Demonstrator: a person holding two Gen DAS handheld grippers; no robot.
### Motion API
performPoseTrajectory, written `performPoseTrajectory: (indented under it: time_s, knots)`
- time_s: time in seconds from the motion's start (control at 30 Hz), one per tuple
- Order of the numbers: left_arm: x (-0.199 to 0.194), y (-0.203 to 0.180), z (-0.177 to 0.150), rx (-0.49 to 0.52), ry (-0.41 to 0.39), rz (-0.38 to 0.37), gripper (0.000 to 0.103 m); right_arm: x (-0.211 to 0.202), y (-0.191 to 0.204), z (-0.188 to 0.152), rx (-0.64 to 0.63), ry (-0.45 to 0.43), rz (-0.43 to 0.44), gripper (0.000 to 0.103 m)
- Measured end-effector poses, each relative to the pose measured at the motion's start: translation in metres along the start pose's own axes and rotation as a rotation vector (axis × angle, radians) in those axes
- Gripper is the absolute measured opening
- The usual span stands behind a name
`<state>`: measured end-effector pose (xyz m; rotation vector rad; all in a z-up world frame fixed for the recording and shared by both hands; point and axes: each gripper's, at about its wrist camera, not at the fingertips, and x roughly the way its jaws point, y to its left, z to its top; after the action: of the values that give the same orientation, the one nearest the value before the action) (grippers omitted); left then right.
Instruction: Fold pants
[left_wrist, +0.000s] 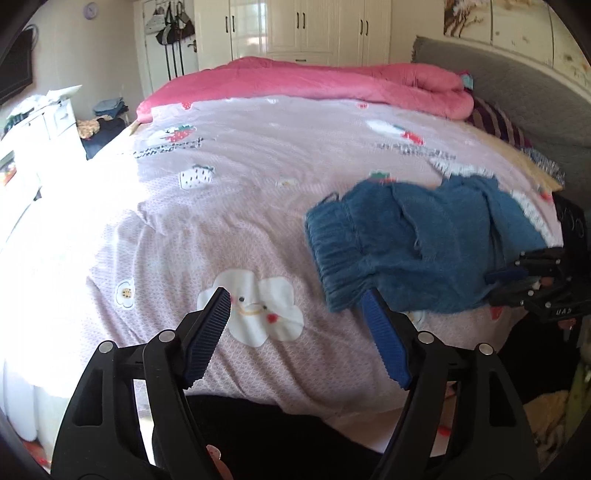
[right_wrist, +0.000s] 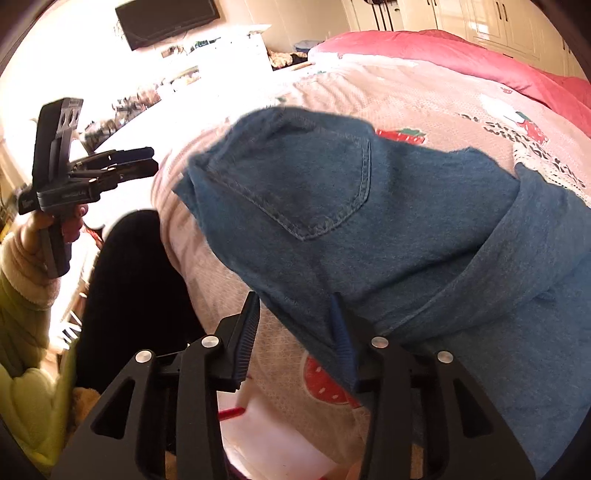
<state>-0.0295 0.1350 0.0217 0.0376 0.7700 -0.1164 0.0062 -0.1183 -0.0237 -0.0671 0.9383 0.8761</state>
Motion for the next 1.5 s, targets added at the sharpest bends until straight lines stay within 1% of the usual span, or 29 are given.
performPoseTrajectory:
  time_s: [0.07,0.13,0.17,0.2,0.23,0.27,0.3,0.37,0.4,0.5,0.6,0.7,0.8,0.83,0.87,0.93,0.97,1.0,1.03,1.07,1.1,1.17,1.2,1.27,1.33,1.37,1.4,1.47,1.5]
  knots:
    - [-0.005,-0.006,0.009,-0.017,-0.036,-0.051,0.067,-0.015,0.000,0.008,0.018,-0.062,0.015,0.038]
    - [-0.004,-0.018,0.018,-0.015,-0.056,-0.095,0.067,-0.023,0.001,0.015,0.014,-0.108,-0.011,0.038]
    - [0.000,-0.028,0.024,-0.009,-0.062,-0.122,0.066,-0.021,-0.001,0.019,0.014,-0.106,-0.025,0.038]
    - [0.006,-0.038,0.029,-0.004,-0.061,-0.149,0.060,-0.017,-0.004,0.021,0.020,-0.093,-0.046,0.038]
    - [0.012,-0.047,0.033,0.001,-0.052,-0.173,0.050,-0.011,-0.007,0.023,0.030,-0.075,-0.059,0.038]
    - [0.020,-0.058,0.035,0.013,-0.037,-0.203,0.031,-0.002,-0.013,0.021,0.045,-0.040,-0.074,0.038]
    - [0.027,-0.069,0.037,0.026,-0.026,-0.225,0.025,0.006,-0.016,0.017,0.058,-0.007,-0.101,0.038]
    - [0.041,-0.089,0.035,0.059,0.002,-0.274,0.023,0.021,-0.024,0.008,0.083,0.048,-0.131,0.037]
    - [0.047,-0.097,0.034,0.076,0.017,-0.288,0.017,0.021,-0.026,0.006,0.095,0.037,-0.124,0.037]
    - [0.074,-0.114,0.024,0.106,0.081,-0.303,0.015,0.020,-0.029,0.006,0.103,0.023,-0.109,0.037]
    - [0.107,-0.107,0.012,0.058,0.168,-0.270,0.014,0.019,-0.029,0.004,0.093,0.010,-0.103,0.037]
    - [0.120,-0.097,0.005,-0.008,0.166,-0.317,0.013,0.014,-0.029,0.000,0.087,-0.001,-0.098,0.037]
    - [0.119,-0.098,0.005,-0.005,0.157,-0.323,0.013,0.001,-0.028,0.002,0.097,-0.023,-0.077,0.039]
    - [0.118,-0.097,0.006,-0.006,0.151,-0.326,0.013,-0.006,-0.029,0.004,0.104,-0.041,-0.068,0.042]
    - [0.114,-0.098,0.007,-0.001,0.142,-0.330,0.014,-0.015,-0.031,0.007,0.114,-0.063,-0.065,0.044]
    - [0.102,-0.097,0.010,-0.005,0.121,-0.373,0.033,-0.033,-0.038,0.011,0.140,-0.109,-0.067,0.046]
    - [0.093,-0.099,0.014,-0.010,0.098,-0.398,0.052,-0.045,-0.044,0.014,0.163,-0.136,-0.072,0.046]
    - [0.086,-0.102,0.018,0.001,0.078,-0.395,0.056,-0.054,-0.050,0.016,0.178,-0.152,-0.083,0.050]
    - [0.077,-0.107,0.022,0.028,0.054,-0.381,0.056,-0.062,-0.055,0.018,0.190,-0.164,-0.100,0.052]
    - [0.072,-0.112,0.026,0.047,0.035,-0.372,0.057,-0.070,-0.063,0.022,0.198,-0.174,-0.139,0.056]
    - [0.067,-0.116,0.030,0.059,0.017,-0.376,0.059,-0.076,-0.069,0.025,0.203,-0.179,-0.171,0.057]
    - [0.062,-0.126,0.038,0.075,0.006,-0.405,0.064,-0.084,-0.084,0.035,0.218,-0.179,-0.232,0.060]
    - [0.062,-0.132,0.041,0.088,0.003,-0.416,0.065,-0.087,-0.091,0.040,0.222,-0.173,-0.248,0.066]
    - [0.065,-0.147,0.048,0.109,0.004,-0.445,0.067,-0.090,-0.103,0.051,0.220,-0.171,-0.300,0.070]
    - [0.070,-0.161,0.053,0.118,0.021,-0.492,0.068,-0.087,-0.115,0.065,0.205,-0.137,-0.336,0.074]
    - [0.076,-0.169,0.056,0.112,0.046,-0.529,0.069,-0.085,-0.121,0.071,0.198,-0.123,-0.364,0.074]
    - [0.082,-0.176,0.058,0.099,0.073,-0.562,0.072,-0.081,-0.126,0.076,0.185,-0.111,-0.375,0.076]
    - [0.097,-0.189,0.063,0.056,0.124,-0.648,0.072,-0.070,-0.137,0.091,0.163,-0.078,-0.420,0.077]
    - [0.103,-0.196,0.063,0.048,0.139,-0.661,0.072,-0.063,-0.141,0.100,0.143,-0.058,-0.433,0.078]
